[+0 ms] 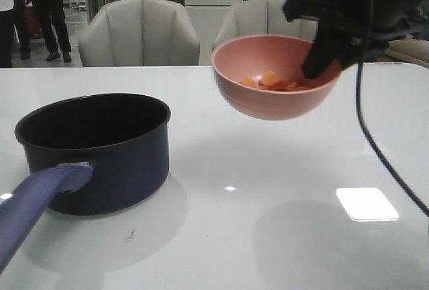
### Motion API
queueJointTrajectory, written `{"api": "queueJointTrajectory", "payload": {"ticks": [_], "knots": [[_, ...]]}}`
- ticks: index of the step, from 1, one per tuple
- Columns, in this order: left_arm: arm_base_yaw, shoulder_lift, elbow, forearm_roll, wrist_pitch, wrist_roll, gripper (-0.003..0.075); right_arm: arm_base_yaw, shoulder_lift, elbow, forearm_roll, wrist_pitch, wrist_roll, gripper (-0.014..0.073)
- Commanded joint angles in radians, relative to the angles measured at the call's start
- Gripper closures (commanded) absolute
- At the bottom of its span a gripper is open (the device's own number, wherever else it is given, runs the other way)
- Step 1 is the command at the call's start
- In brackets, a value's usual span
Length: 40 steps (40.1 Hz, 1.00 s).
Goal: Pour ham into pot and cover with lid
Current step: 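Grasp the rim of the pink bowl with the right gripper, then lift the pink bowl over the saucepan and tip carrots in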
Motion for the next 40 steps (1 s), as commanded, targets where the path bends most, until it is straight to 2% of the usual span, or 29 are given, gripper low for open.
{"api": "queueJointTrajectory", "payload": {"ticks": [1, 6, 12, 20, 27, 37, 40], "knots": [[-0.007, 0.01, -0.027, -0.012, -0.077, -0.005, 0.0158, 0.079, -0.043, -0.052, 0.009, -0.078, -0.012, 0.0456], [-0.007, 0.01, -0.027, -0.012, -0.077, -0.005, 0.0158, 0.192, -0.01, -0.095, 0.01, -0.139, -0.011, 0.0456], [-0.007, 0.01, -0.027, -0.012, -0.077, -0.005, 0.0158, 0.269, 0.051, -0.17, 0.01, -0.232, -0.01, 0.0456], [-0.007, 0.01, -0.027, -0.012, -0.077, -0.005, 0.0158, 0.302, 0.125, -0.21, -0.003, -0.48, -0.012, 0.0456], [-0.007, 0.01, -0.027, -0.012, -0.077, -0.005, 0.0158, 0.315, 0.172, -0.205, -0.085, -0.698, -0.03, 0.0456], [-0.007, 0.01, -0.027, -0.012, -0.077, -0.005, 0.0158, 0.355, 0.226, -0.126, -0.116, -1.059, -0.225, 0.0456], [-0.007, 0.01, -0.027, -0.012, -0.077, -0.005, 0.0158, 0.369, 0.245, -0.112, -0.105, -1.119, -0.303, 0.0456]]}}
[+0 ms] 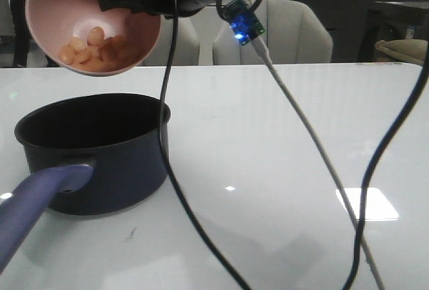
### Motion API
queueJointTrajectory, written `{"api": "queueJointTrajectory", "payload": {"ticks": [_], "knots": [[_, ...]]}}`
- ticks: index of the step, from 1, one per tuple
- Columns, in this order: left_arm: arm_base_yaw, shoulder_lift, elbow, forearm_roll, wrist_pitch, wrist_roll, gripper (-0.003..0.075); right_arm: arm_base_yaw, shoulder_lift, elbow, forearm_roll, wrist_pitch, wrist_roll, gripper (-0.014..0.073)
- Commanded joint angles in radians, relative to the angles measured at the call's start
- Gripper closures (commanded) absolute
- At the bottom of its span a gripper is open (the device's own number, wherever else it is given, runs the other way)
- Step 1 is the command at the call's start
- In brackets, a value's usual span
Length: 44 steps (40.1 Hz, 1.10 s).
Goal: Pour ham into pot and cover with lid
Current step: 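Lift the pink bowl over the saucepan and tip carrots in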
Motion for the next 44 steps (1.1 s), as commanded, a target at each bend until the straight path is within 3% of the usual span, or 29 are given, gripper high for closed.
{"api": "queueJointTrajectory", "payload": {"ticks": [1, 12, 18, 29, 33, 44], "knots": [[-0.007, 0.01, -0.027, -0.012, -0.077, -0.005, 0.0158, 0.015, -0.031, -0.012, 0.006, -0.197, -0.124, 0.0456], [-0.007, 0.01, -0.027, -0.012, -0.077, -0.005, 0.0158, 0.095, 0.051, -0.012, 0.223, -0.396, -0.623, 0.0456], [-0.007, 0.01, -0.027, -0.012, -0.077, -0.005, 0.0158, 0.139, 0.103, -0.012, 0.242, -0.557, -0.846, 0.0456], [-0.007, 0.01, -0.027, -0.012, -0.077, -0.005, 0.0158, 0.177, 0.2, -0.011, 0.212, -0.876, -1.099, 0.0456], [-0.007, 0.01, -0.027, -0.012, -0.077, -0.005, 0.0158, 0.177, 0.208, -0.004, 0.141, -0.875, -1.185, 0.0456], [-0.007, 0.01, -0.027, -0.012, -0.077, -0.005, 0.0158, 0.177, 0.212, -0.002, 0.034, -0.875, -1.227, 0.0456]]}}
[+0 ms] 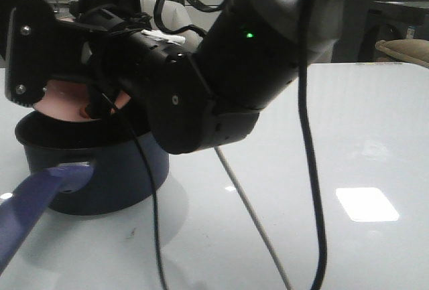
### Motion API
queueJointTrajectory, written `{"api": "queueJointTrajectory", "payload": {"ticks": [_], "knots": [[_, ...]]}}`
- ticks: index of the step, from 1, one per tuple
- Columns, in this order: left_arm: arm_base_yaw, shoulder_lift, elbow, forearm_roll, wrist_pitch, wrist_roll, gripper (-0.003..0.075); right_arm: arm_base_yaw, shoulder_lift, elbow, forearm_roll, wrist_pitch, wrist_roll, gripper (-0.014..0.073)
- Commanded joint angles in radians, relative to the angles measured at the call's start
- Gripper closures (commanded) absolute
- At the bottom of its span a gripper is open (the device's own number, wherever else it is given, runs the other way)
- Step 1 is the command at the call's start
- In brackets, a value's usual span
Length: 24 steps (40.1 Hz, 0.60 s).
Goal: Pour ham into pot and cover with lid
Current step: 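Lift the pink bowl over the saucepan and tip carrots in, then carry the empty pink bowl back and lower it onto the table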
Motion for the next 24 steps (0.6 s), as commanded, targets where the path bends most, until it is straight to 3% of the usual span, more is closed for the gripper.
{"api": "queueJointTrajectory", "payload": {"ticks": [1, 13, 15, 20, 24], "knots": [[-0.007, 0.01, -0.027, -0.012, -0.077, -0.005, 0.0158, 0.001, -0.066, -0.02, -0.043, -0.167, -0.02, 0.0456], [-0.007, 0.01, -0.027, -0.012, -0.077, -0.005, 0.0158, 0.001, -0.066, -0.02, -0.003, -0.167, 0.015, 0.0456], [-0.007, 0.01, -0.027, -0.012, -0.077, -0.005, 0.0158, 0.001, -0.068, -0.022, 0.028, -0.167, 0.093, 0.0456], [-0.007, 0.01, -0.027, -0.012, -0.077, -0.005, 0.0158, 0.0, -0.101, -0.032, 0.182, -0.137, 0.431, 0.0458], [-0.007, 0.01, -0.027, -0.012, -0.077, -0.005, 0.0158, -0.009, -0.162, -0.035, 0.272, -0.007, 0.67, 0.0458]]}}
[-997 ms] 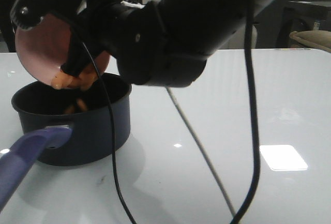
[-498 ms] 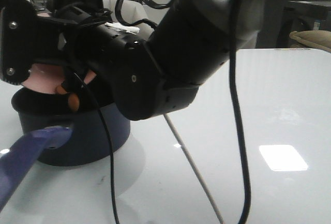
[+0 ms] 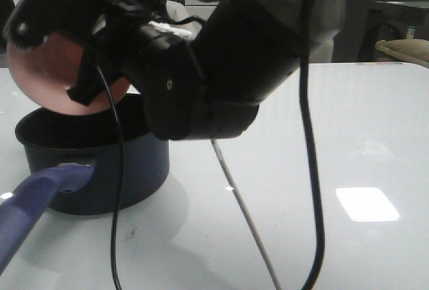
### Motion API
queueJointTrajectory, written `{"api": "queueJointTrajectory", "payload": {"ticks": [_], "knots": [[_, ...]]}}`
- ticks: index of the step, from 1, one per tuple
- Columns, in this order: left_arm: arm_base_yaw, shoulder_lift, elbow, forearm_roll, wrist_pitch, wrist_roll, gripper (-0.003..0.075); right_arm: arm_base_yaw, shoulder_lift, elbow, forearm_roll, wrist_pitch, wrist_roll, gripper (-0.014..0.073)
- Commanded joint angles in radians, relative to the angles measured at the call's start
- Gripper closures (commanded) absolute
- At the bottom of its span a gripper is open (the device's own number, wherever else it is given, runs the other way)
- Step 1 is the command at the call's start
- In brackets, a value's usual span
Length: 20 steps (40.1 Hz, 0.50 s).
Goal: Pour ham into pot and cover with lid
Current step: 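Carry the empty pink bowl back and lower it onto the table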
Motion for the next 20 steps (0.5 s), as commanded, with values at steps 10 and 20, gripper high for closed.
{"api": "queueJointTrajectory", "payload": {"ticks": [10, 20], "knots": [[-0.007, 0.01, -0.027, -0.012, -0.077, -0.005, 0.0158, -0.081, -0.287, -0.035, 0.054, 0.494, 0.483, 0.0458], [-0.007, 0.01, -0.027, -0.012, -0.077, -0.005, 0.0158, -0.183, -0.409, -0.035, 0.115, 0.975, 0.493, 0.0458]]}}
